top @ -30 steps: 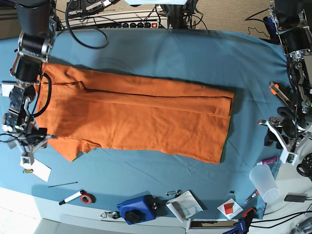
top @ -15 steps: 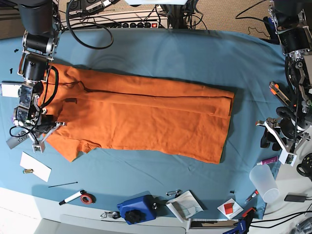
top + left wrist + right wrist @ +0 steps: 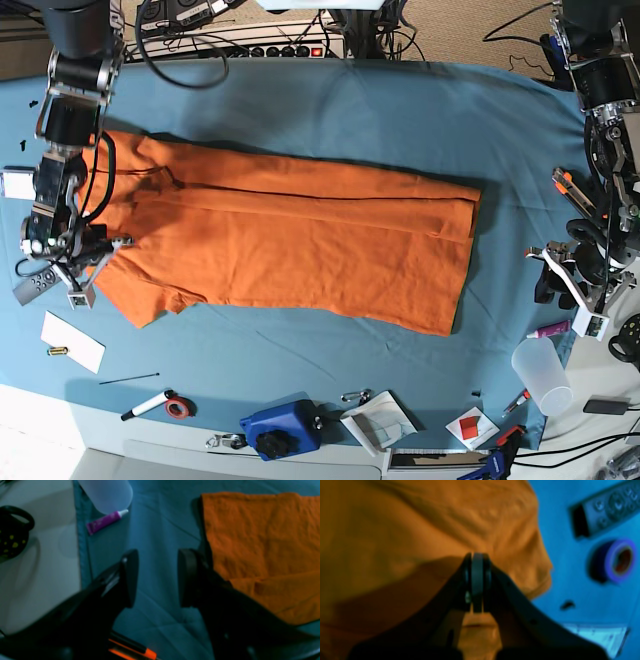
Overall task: Layout the t-shirt on the table in an organized manner, then fold the t-shirt properly
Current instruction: 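Lower the right gripper and grasp the folded shirt's sleeve corner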
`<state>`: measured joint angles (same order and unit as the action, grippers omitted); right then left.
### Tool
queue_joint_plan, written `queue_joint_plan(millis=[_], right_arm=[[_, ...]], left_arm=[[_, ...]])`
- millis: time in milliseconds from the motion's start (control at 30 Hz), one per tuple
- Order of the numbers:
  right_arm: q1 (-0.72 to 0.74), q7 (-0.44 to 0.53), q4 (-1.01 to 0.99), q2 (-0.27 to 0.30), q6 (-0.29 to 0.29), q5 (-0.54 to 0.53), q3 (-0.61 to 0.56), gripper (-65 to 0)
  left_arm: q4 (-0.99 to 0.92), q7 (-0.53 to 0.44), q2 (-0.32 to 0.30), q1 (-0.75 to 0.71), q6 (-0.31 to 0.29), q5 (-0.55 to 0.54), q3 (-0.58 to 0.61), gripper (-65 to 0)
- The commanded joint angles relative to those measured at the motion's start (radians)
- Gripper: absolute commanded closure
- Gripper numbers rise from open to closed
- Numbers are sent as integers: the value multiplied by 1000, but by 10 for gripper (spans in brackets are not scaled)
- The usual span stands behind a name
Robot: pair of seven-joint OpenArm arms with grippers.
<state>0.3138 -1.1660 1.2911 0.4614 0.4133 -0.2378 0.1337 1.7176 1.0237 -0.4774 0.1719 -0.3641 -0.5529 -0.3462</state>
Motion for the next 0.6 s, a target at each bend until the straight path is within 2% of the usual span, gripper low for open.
queue_joint_plan(millis=[0, 67, 133, 200, 333, 367, 400, 467, 533, 567], right_arm=[[-5, -3, 68, 18, 1, -9, 6, 0], [-65, -5, 169, 18, 0, -14, 6, 0], [-111, 47, 240, 18, -24, -2, 6, 0], [-126, 110, 269, 17, -49, 56, 6, 0], [-112, 113, 269, 18, -39, 127, 5, 0], [-112, 107, 269, 18, -21, 126, 5, -33], [-112, 103, 269, 18, -6, 126, 5, -93], [-113, 106, 269, 18, -3, 127, 5, -191], [-111, 168, 264, 18, -17, 127, 5, -205], [-111, 219, 254, 18, -46, 127, 5, -205]], left_arm=[[17, -23, -18, 22, 0, -8, -6, -265], [17, -23, -18, 22, 0, -8, -5, -265], [17, -23, -18, 22, 0, -8, -5, -265], [17, -23, -18, 21, 0, -9, -6, -265], [17, -24, -18, 15, 0, -10, -5, -265], [17, -27, -18, 13, 0, -13, -5, -265], [17, -29, -18, 10, 0, -18, -5, -265], [17, -28, -17, 8, 0, -31, -5, -265], [17, -29, -13, 8, 0, -31, -5, -265], [17, -30, -10, 8, 0, -31, -5, -265]])
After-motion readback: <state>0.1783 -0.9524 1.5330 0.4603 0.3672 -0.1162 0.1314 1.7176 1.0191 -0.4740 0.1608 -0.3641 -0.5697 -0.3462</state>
